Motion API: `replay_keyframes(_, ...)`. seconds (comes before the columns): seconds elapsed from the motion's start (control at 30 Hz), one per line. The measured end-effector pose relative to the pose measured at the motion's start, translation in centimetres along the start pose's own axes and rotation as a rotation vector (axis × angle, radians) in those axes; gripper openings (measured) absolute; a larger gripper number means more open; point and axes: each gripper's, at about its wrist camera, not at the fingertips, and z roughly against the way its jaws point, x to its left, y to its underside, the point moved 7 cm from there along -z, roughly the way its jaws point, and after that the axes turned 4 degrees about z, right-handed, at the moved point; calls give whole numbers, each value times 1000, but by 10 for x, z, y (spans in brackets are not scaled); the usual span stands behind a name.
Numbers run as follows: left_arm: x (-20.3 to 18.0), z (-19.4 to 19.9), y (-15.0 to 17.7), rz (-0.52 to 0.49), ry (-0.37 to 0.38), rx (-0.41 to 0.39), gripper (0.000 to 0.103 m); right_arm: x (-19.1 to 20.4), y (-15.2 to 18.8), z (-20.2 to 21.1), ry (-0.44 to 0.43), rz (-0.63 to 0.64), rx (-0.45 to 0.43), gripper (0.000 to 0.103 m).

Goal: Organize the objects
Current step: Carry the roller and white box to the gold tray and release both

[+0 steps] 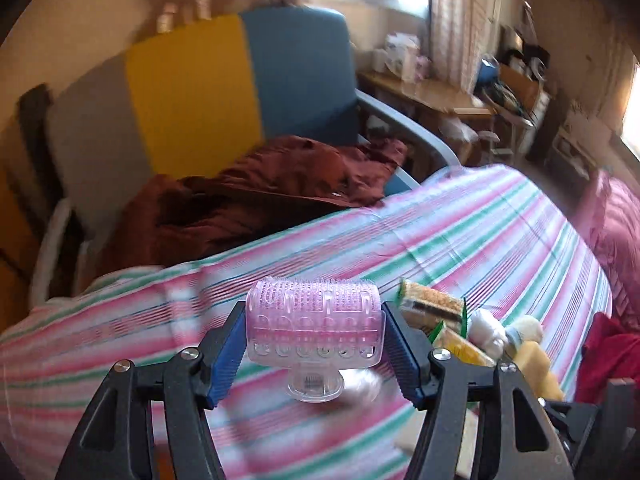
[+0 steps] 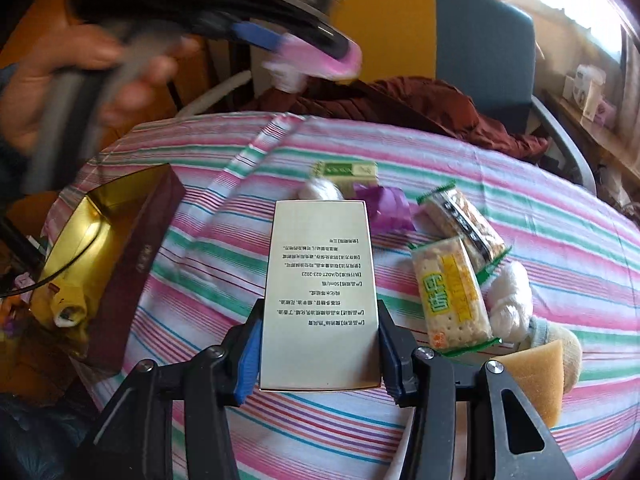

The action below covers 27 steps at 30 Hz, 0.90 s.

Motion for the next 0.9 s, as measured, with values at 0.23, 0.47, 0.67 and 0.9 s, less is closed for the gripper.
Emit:
replay_keyframes(0.23,92,125,31,159,-101,-88,66,34,-8,13,-41,50,-36,50)
replay_keyframes(0.47,178,195,117,289,-216,-101,66,95,-22,15,-113,121,-51,50)
replay_keyframes(0.67,233,183,217,449,-251,-44,66,166,-46,7,-228,144,-57,50)
replay_keyframes(0.9,259,144,294,564,-239,9,66,240,-65,-35,-271,175,18,50)
